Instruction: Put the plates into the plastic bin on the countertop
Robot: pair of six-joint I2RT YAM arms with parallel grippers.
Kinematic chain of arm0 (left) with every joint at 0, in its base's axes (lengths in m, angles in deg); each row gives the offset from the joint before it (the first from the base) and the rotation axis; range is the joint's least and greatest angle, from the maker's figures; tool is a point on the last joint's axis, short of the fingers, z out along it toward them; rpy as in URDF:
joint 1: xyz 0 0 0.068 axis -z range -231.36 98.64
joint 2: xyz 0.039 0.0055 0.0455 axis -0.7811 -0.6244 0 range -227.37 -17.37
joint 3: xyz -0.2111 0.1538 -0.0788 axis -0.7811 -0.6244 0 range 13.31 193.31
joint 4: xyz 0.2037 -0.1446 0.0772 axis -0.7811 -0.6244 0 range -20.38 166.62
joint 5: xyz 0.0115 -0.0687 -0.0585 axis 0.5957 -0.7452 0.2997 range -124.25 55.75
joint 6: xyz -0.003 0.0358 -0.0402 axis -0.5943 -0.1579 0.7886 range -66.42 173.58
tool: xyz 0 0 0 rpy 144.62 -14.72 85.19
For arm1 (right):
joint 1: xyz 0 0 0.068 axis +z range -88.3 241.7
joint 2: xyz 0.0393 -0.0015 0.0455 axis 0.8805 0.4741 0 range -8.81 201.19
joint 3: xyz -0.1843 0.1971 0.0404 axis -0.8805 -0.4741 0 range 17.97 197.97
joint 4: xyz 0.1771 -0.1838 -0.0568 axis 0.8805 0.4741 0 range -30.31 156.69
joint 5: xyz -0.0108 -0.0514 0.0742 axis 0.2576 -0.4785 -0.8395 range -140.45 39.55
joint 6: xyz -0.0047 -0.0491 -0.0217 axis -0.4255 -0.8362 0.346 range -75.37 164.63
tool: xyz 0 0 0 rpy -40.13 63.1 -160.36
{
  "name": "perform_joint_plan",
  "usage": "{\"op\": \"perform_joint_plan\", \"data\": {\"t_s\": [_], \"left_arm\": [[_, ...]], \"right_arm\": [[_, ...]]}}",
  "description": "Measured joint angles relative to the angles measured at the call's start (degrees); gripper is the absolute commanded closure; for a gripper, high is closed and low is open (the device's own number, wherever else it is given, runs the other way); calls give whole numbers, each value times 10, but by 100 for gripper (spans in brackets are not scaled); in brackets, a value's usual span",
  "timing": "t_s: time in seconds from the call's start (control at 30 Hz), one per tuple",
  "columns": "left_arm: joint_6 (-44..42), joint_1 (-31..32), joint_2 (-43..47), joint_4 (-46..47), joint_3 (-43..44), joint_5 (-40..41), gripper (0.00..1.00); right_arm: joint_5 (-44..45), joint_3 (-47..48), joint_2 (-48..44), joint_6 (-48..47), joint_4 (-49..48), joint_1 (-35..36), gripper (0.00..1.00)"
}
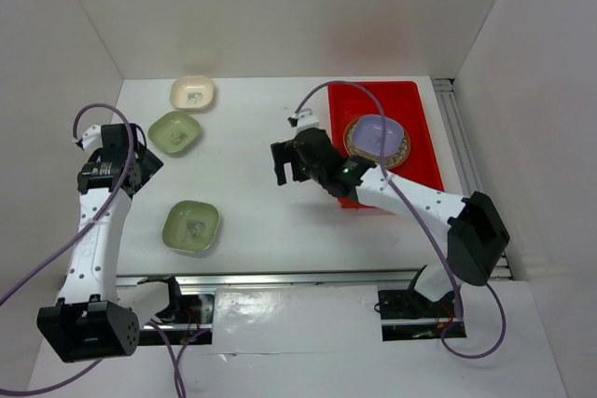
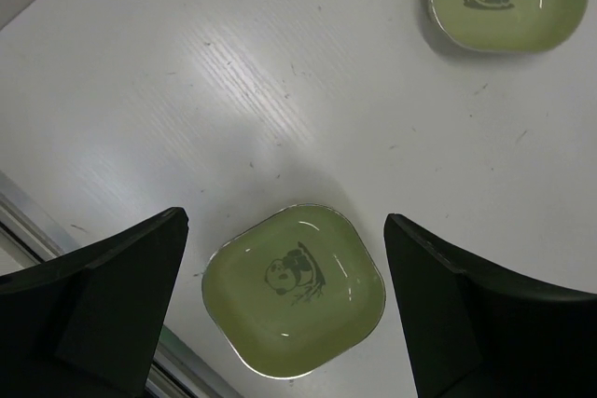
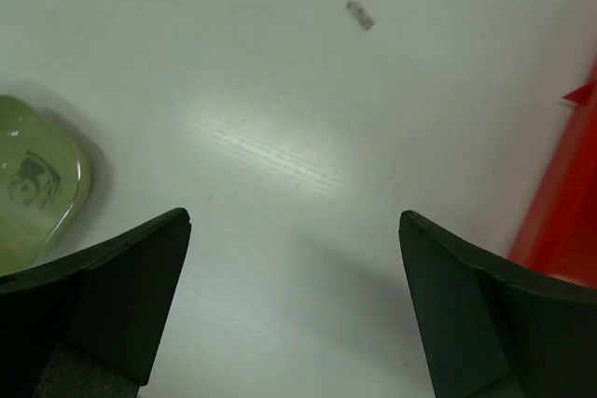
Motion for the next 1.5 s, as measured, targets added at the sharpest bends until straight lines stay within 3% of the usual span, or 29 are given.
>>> {"op": "perform_joint_plan", "data": {"t_s": [0.37,0.63,0.97,1.1,1.2,1.23,1.27,1.33,1.37,1.5], "left_arm": [[86,-27,65,-68,0,101,0],[98,-37,88,-75,0,116,0],[94,-37,88,-65,-3,103,0],[89,-37,88,-64,-5,97,0],[81,-37,88,-60,-6,92,0],[80,-37,88,-58,-6,90,0],[78,-37,88,-55,-6,88,0],[74,-37,88,-50,-6,82,0],[69,-37,87,-48,-6,80,0],[63,-37,86,-39,-8,71,0]], "right_arm": [[13,2,151,47,-79,175,0],[4,115,301,56,-95,190,1],[-19,199,354,50,-103,191,5],[-29,241,401,44,-104,193,22],[-28,251,429,35,-103,193,40],[-29,254,431,35,-102,192,50],[-32,256,432,33,-99,190,68],[-32,256,433,34,-95,187,93],[-34,256,433,42,-97,184,100],[-29,250,416,45,-97,168,100]]}}
